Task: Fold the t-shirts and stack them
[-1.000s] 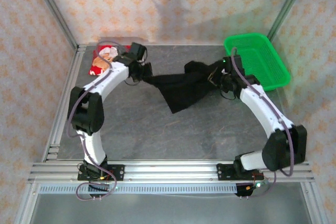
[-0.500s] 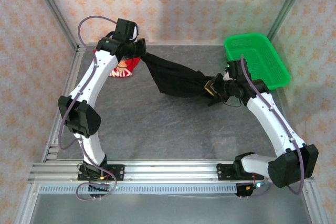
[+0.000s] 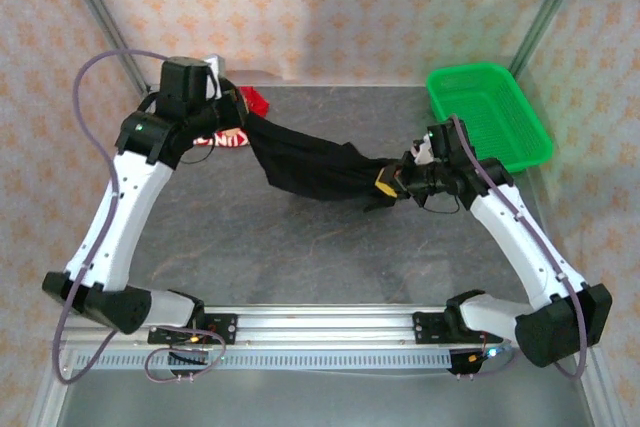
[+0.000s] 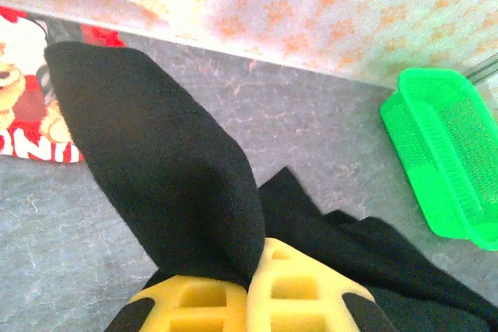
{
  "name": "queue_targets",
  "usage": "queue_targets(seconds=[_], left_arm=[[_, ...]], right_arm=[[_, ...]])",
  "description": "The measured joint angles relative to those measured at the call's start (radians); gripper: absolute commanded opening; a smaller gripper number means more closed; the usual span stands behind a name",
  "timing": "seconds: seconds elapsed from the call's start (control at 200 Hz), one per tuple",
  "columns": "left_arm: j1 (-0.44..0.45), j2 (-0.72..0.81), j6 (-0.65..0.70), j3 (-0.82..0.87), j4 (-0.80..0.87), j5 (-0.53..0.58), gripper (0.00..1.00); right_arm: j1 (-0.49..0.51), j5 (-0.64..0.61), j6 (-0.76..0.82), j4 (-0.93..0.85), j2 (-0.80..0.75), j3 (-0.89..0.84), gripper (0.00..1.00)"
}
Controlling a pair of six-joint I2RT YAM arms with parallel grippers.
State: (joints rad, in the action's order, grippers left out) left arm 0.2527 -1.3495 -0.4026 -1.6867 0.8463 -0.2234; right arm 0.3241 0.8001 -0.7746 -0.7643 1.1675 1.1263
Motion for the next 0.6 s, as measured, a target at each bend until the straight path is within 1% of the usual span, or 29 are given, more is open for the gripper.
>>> queue_targets(seconds=[0.085,0.16,0.255,0.435,0.535,0.6], left_arm=[[0.000,0.006,0.000,0.018,-0.014,0.008,0.00],[0.000,-0.034,0.001,0.040,-0.027,0.023,0.00],[0.000,-0.138,0.004,0.058,-0.055,0.047,0.00],[-0.012,-0.392,0.011,0.081,-0.134,0.076,0.00],[-0.017,-0.485,0.010,0.073,-0.168,0.079,0.00],[-0.023,-0.538,0.009,0.037,-0.171,0.079,0.00]], right_arm=[[0.001,0.021,-0.002,0.009,0.011,-0.021,0.00],[0.001,0.028,0.003,0.010,0.057,-0.025,0.00],[0.001,0.026,0.021,0.008,0.150,-0.024,0.00],[0.001,-0.007,0.058,0.010,0.344,0.014,0.00],[0.000,-0.035,0.075,0.016,0.418,0.066,0.00],[0.001,-0.054,0.087,0.027,0.462,0.110,0.00]])
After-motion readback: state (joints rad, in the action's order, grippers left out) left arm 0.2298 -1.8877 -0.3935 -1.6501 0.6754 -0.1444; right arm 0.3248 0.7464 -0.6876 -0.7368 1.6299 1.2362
